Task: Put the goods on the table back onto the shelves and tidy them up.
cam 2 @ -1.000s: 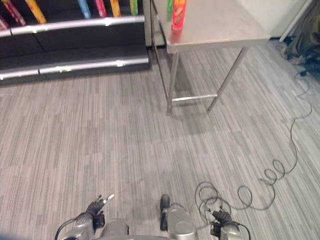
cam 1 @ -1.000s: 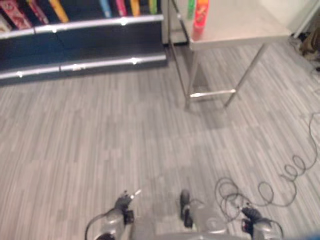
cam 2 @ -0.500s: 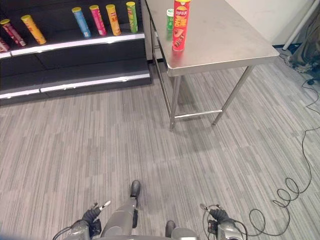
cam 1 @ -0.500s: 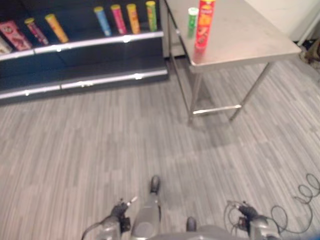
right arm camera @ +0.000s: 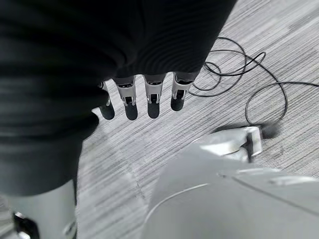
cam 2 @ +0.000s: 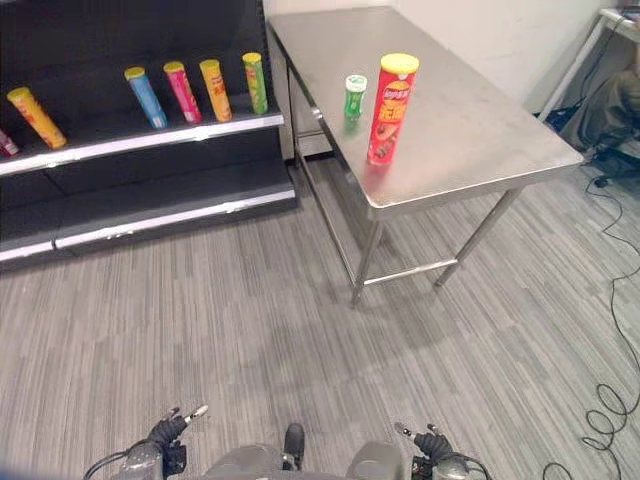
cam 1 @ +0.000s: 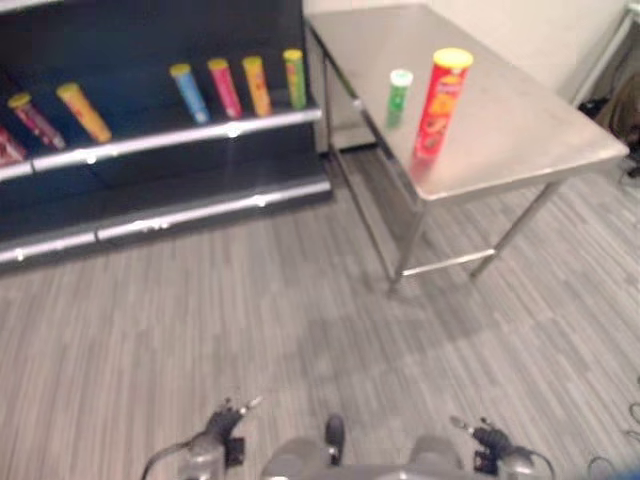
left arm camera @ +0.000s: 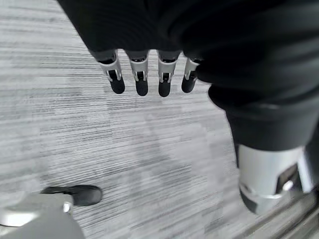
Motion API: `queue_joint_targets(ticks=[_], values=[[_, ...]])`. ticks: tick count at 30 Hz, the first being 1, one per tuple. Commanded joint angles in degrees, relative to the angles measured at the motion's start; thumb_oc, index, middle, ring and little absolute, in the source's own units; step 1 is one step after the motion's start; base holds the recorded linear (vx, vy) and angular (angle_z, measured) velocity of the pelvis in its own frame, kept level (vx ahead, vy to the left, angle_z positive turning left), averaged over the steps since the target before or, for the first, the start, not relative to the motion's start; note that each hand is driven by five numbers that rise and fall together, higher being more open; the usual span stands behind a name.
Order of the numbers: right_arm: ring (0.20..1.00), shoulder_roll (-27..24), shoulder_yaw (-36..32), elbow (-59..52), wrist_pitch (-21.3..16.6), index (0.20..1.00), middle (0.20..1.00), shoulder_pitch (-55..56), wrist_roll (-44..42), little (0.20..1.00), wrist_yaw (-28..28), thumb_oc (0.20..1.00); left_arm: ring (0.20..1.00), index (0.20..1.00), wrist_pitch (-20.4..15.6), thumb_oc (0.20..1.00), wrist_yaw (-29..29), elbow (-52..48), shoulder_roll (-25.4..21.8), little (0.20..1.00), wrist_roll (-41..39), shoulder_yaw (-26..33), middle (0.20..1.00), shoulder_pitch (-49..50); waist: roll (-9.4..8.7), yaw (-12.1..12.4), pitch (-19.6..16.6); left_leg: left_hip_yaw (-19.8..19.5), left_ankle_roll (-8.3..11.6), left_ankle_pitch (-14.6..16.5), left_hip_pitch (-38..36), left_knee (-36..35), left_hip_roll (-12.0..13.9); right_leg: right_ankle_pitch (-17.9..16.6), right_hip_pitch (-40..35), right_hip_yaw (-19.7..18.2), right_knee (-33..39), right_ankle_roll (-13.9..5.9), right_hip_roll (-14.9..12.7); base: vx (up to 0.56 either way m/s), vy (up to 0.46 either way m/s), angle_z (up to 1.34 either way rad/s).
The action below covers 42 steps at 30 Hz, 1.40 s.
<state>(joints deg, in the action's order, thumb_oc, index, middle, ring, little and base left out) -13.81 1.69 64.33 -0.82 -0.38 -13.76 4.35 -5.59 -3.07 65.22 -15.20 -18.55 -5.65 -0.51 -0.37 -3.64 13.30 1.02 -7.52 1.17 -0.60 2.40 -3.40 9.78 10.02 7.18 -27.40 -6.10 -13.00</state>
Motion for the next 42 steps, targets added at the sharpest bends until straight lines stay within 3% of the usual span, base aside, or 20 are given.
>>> queue_joint_targets(ticks=[1,5,9,10,11,12,13,14,17,20,21,22,26,29,32,33,35,37,40,42], values=[[1.000,-3.0,-0.6,1.1,-0.6,1.000,1.000,-1.4,-2.6,1.000,0.9,1.000,1.000,1.000,-1.1,1.000,0.4,-2.7,-1.8,1.000,1.9,0.0,1.000,-0.9,-1.63,-2.5,2.8,-2.2,7.80,7.8,0.5,4.9,2.3,-4.7,-1.2,3.3,9.6,-1.88,4.1,0.25,0.034,-0.09],[1.000,-3.3,-1.7,2.7,-1.2,1.000,1.000,-0.1,-3.5,1.000,1.8,1.000,1.000,1.000,-0.9,1.000,0.7,-2.9,-0.6,1.000,2.2,-0.2,1.000,-1.1,-3.22,-3.5,2.2,-0.7,8.70,11.7,-4.5,4.7,1.5,-5.9,-0.2,14.2,18.9,-2.03,6.6,0.36,0.001,0.02],[1.000,-3.6,-1.9,3.5,-1.3,1.000,1.000,0.9,-4.4,1.000,1.6,1.000,1.000,1.000,-1.0,1.000,1.3,-3.2,-0.3,1.000,2.8,-0.8,1.000,-1.1,-3.31,-3.7,0.6,0.6,10.68,15.1,-7.7,7.4,4.1,-3.5,-3.3,12.9,19.7,0.69,8.1,0.41,-0.063,-0.13],[1.000,-3.6,-1.9,3.5,-1.7,1.000,1.000,1.0,-4.9,1.000,1.6,1.000,1.000,1.000,-1.1,1.000,1.5,-3.8,-0.1,1.000,1.8,-0.7,1.000,-1.0,-2.89,-3.9,0.0,0.8,11.84,14.4,-7.7,11.1,5.4,-2.6,-4.4,12.9,19.7,1.60,8.7,0.47,-0.121,0.08],[1.000,-3.7,-1.5,3.4,-1.8,1.000,1.000,0.8,-5.2,1.000,1.3,1.000,1.000,1.000,-1.0,1.000,1.7,-5.3,0.0,1.000,1.0,-0.8,1.000,-0.7,-2.44,-3.6,-0.2,1.5,13.64,10.7,-5.1,22.8,7.7,-1.0,-7.4,12.2,20.4,3.46,10.2,0.44,-0.117,0.10],[1.000,-3.9,-1.1,2.8,-1.9,1.000,1.000,0.6,-5.3,1.000,1.3,1.000,1.000,1.000,-0.7,1.000,2.0,-6.4,0.2,1.000,0.5,-0.8,1.000,-0.3,-2.52,-2.9,0.4,0.8,13.92,8.1,-2.4,31.0,7.9,-0.3,-9.0,11.7,20.9,4.59,10.7,0.29,-0.083,0.00],[1.000,-4.0,-1.1,2.7,-1.9,1.000,1.000,0.6,-5.3,1.000,1.3,1.000,1.000,1.000,-0.7,1.000,2.0,-6.4,0.2,1.000,0.5,-0.8,1.000,-0.2,-2.43,-3.0,0.4,0.8,13.94,8.2,-2.2,31.2,8.0,-0.3,-9.0,11.7,20.9,4.62,10.8,0.23,-0.033,-0.20],[1.000,-4.2,0.1,1.6,-2.1,1.000,1.000,-0.5,-5.1,1.000,1.5,1.000,1.000,1.000,-0.6,1.000,1.2,-7.3,0.5,1.000,-1.2,0.1,1.000,0.0,-2.89,-1.1,2.5,-2.2,13.49,4.4,2.6,43.7,6.8,0.6,-12.0,10.2,21.8,6.21,11.4,0.24,-0.012,-0.31],[1.000,-4.3,1.0,1.5,-1.5,1.000,1.000,-1.3,-4.5,1.000,1.4,1.000,1.000,1.000,-0.5,1.000,0.8,-6.8,1.1,1.000,-2.9,0.9,1.000,0.5,-3.85,-0.1,3.2,-2.3,12.12,4.4,6.5,46.8,6.7,1.2,-14.3,8.8,22.9,5.90,10.5,0.22,0.028,-0.63],[1.000,-4.4,1.9,0.6,-1.1,1.000,1.000,-1.7,-3.8,1.000,1.2,1.000,1.000,1.000,-0.6,1.000,0.6,-6.4,1.7,1.000,-3.5,1.3,1.000,1.2,-3.79,1.3,3.7,-1.4,12.03,5.9,8.6,37.2,10.5,2.2,-17.3,6.6,24.3,3.96,8.9,0.36,0.191,-0.47],[1.000,-4.4,2.2,-0.1,-0.8,1.000,1.000,-1.5,-3.3,1.000,0.9,1.000,1.000,1.000,-0.9,1.000,0.4,-6.3,1.8,1.000,-3.2,1.2,1.000,1.4,-3.03,2.1,3.7,-1.4,13.48,5.7,10.2,24.6,13.8,3.5,-19.0,5.6,25.0,2.50,7.4,0.32,0.237,-0.50],[1.000,-4.4,2.2,-0.1,-0.8,1.000,1.000,-1.5,-3.2,1.000,0.9,1.000,1.000,1.000,-0.9,1.000,0.4,-6.3,1.8,1.000,-3.2,1.2,1.000,1.4,-3.15,2.1,3.6,-1.3,13.45,5.4,10.2,24.2,13.7,3.5,-18.8,5.6,25.0,2.48,7.3,0.32,0.290,-0.28],[1.000,-5.0,2.1,0.2,-1.0,1.000,1.000,-2.1,-1.9,1.000,1.2,1.000,1.000,1.000,-1.8,1.000,-0.2,-5.8,1.7,1.000,-3.7,0.7,1.000,0.7,-0.70,3.7,2.8,-12.5,18.53,-3.2,13.7,5.7,13.5,4.7,-21.8,2.7,25.8,0.01,5.0,0.33,0.323,-0.12],[1.000,-5.3,0.8,1.2,-0.8,1.000,1.000,-1.9,-0.5,1.000,0.5,1.000,1.000,1.000,-2.3,1.000,0.5,-3.3,2.5,1.000,-2.8,0.2,1.000,0.1,0.70,2.8,1.0,-15.6,18.35,-1.0,10.4,2.7,12.7,3.2,-20.7,0.9,23.5,-2.50,1.0,0.35,0.528,-0.58],[1.000,-5.4,-0.7,0.4,-0.7,1.000,1.000,-1.8,-0.5,1.000,0.8,1.000,1.000,1.000,-2.4,1.000,0.2,-3.3,1.2,1.000,-2.1,0.7,1.000,-0.5,-0.51,2.5,0.4,-13.4,17.05,1.7,10.9,7.0,10.4,0.1,-19.2,0.2,21.2,-4.24,-3.4,0.23,0.379,-0.57],[1.000,-5.3,-1.7,-1.2,-0.6,1.000,1.000,-1.2,-1.0,1.000,1.0,1.000,1.000,1.000,-2.3,1.000,-0.1,-3.7,-0.1,1.000,-1.7,2.0,1.000,-0.1,-1.36,2.2,0.4,-10.9,15.09,3.4,10.3,7.7,8.8,-4.3,-16.0,-1.3,18.0,-4.75,-6.2,0.12,0.364,-0.49],[1.000,-5.8,-2.5,-4.1,-1.0,1.000,1.000,-1.0,-1.5,1.000,1.7,1.000,1.000,1.000,-2.2,1.000,-0.2,-4.5,-1.7,1.000,-1.8,2.9,1.000,0.1,-1.72,2.2,0.6,-7.8,13.65,4.5,9.7,7.7,8.3,-5.9,-12.8,-0.1,14.6,-3.66,-7.6,0.09,0.390,-0.68],[1.000,-6.7,-3.9,-9.0,-1.5,1.000,1.000,-0.4,-1.5,1.000,2.5,1.000,1.000,1.000,-2.0,1.000,-0.5,-4.4,-2.7,1.000,-1.7,3.6,1.000,0.2,-1.87,1.6,0.8,-5.3,12.72,5.1,8.7,7.2,8.7,-6.4,-10.2,2.3,11.7,-3.23,-7.0,0.04,0.242,-0.95],[1.000,-9.9,-6.7,-19.5,-3.5,1.000,1.000,1.2,-1.1,1.000,4.3,1.000,1.000,1.000,-1.7,1.000,-0.7,-4.0,-3.7,1.000,-0.5,4.8,1.000,0.4,-2.46,0.1,1.2,-2.1,11.99,6.0,7.5,7.0,8.3,-3.3,-7.4,4.8,17.3,-3.16,-1.1,-0.01,0.112,-0.53],[1.000,-11.4,-8.7,-29.0,-4.3,1.000,1.000,4.3,1.1,1.000,4.5,1.000,1.000,1.000,-1.9,1.000,-0.3,-4.3,-3.0,1.000,-0.5,5.0,1.000,0.0,-2.55,-1.4,1.9,-1.8,11.60,6.1,7.5,7.7,8.1,-3.6,-5.3,2.0,16.2,-3.90,0.5,-0.01,0.095,-0.39]])
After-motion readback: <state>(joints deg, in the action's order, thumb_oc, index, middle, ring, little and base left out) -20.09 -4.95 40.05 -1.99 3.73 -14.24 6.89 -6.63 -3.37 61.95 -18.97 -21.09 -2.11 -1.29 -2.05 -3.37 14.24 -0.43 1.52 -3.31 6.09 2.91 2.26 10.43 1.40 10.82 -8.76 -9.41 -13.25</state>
